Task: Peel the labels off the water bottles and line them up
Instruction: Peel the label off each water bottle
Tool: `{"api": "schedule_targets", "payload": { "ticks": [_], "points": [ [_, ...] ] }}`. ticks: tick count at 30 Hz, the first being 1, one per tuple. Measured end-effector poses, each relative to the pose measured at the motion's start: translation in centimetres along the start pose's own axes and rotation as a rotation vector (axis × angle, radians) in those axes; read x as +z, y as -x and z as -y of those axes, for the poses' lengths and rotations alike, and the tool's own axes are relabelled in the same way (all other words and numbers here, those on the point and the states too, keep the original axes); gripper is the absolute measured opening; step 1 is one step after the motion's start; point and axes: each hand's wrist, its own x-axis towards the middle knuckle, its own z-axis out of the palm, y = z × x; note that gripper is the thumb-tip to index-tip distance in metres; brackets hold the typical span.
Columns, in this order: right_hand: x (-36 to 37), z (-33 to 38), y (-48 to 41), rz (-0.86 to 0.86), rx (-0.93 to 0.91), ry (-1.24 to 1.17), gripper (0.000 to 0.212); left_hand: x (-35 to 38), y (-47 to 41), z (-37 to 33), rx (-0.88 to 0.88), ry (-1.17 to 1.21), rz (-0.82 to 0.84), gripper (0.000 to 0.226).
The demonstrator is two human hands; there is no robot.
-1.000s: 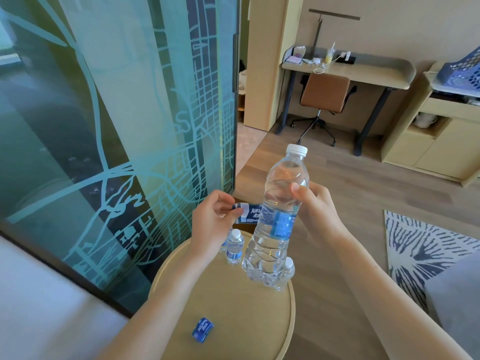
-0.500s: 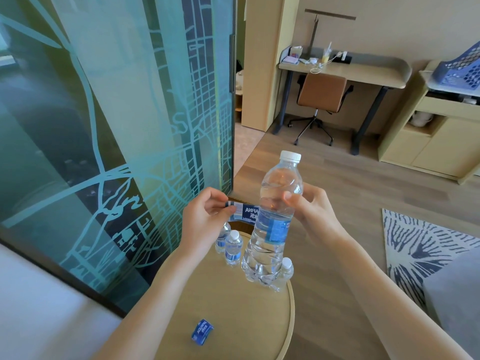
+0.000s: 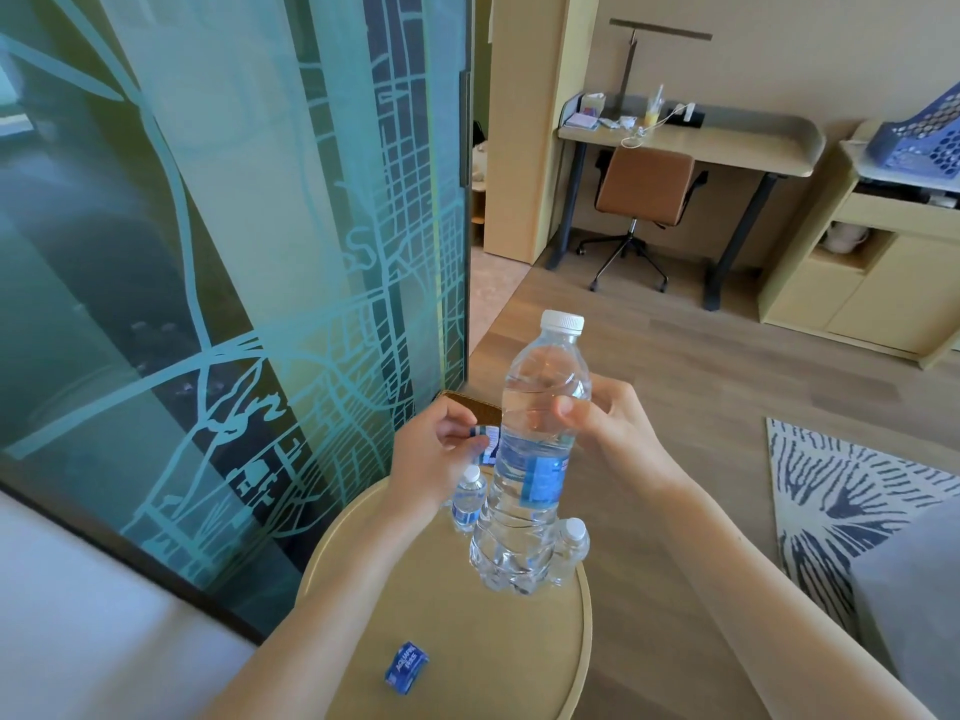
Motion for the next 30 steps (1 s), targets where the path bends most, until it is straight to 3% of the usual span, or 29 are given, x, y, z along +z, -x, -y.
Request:
{"api": "schedule_targets", "payload": {
  "ticks": [6, 9, 13, 16, 21, 30],
  "points": [
    [-0.2, 0.0, 0.2, -0.006, -0.025, 0.006, 0.061, 0.4, -0.2, 0.7, -0.089, 0.076, 0.053, 0.019],
    [-1.0, -0.2, 0.2, -0.022, -0.016, -0.006, 0.04, -0.7, -0.1, 0.6, -0.136, 0.11, 0.063, 0.018],
    [-1.8, -0.5, -0.2, -0.077, 0.015, -0.058, 0.063, -1.9, 1.3, -0.9, -0.091, 0.15, 0.025, 0.015],
    [-2.4, -0.7, -0.5, -0.106, 0.01, -0.055, 0.065, -2.2, 3.1, -2.8, -0.019, 0.157, 0.102, 0.008],
    [-2.6, -0.8, -0.7, -0.139, 0.025, -0.073, 0.04, -1.0, 6.3, -4.2, 0.004, 0.062, 0.252, 0.047],
    [-2.1, -0.9, -0.9, -0.177, 0.03, -0.096, 0.033, 1.7, 7.7, -3.4, 0.082, -0.017, 0.262, 0.064]
  ]
}}
